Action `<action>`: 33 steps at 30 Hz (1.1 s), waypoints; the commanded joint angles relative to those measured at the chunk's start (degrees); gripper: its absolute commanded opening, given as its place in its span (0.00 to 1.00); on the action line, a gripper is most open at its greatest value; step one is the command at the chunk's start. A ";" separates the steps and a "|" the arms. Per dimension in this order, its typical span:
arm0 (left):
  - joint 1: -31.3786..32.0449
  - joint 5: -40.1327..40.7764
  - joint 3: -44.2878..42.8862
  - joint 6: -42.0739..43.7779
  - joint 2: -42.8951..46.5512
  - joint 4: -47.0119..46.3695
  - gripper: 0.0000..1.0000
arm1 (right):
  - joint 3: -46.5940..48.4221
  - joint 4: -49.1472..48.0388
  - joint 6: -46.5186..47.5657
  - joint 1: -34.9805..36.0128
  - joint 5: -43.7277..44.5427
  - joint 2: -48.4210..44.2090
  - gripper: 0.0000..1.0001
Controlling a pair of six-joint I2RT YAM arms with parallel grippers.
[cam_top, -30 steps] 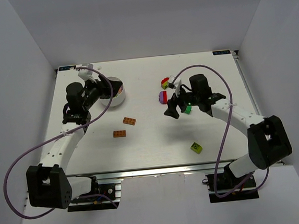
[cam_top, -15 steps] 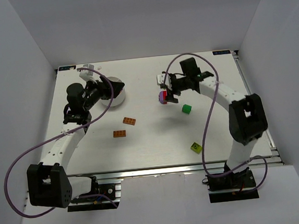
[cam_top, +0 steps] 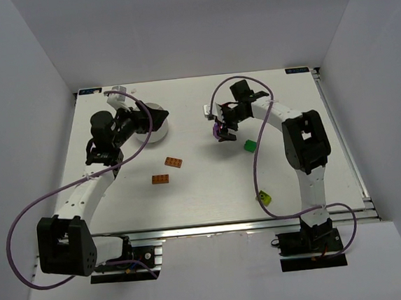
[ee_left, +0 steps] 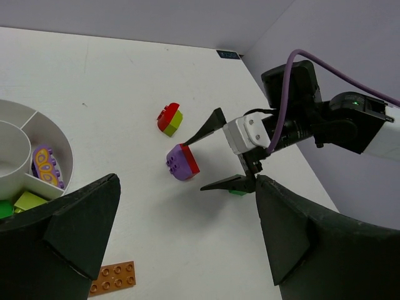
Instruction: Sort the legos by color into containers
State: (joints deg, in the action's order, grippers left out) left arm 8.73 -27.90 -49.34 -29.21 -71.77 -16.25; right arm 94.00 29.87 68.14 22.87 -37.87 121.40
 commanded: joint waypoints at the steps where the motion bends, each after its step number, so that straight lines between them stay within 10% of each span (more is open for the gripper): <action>1: -0.12 -0.22 -0.93 -0.14 -0.04 0.08 0.98 | 4.70 1.07 -0.55 -0.81 1.13 1.28 0.89; 33: -1.00 -1.10 -1.46 -2.78 -3.55 0.08 0.98 | 11.03 5.20 0.24 -2.04 2.54 9.47 0.84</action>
State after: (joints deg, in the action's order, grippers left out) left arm 7.99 -27.66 -49.34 -31.29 -75.02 -15.11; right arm 102.76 33.65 68.12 21.06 -33.74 130.61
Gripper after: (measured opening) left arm 0.979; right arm 0.843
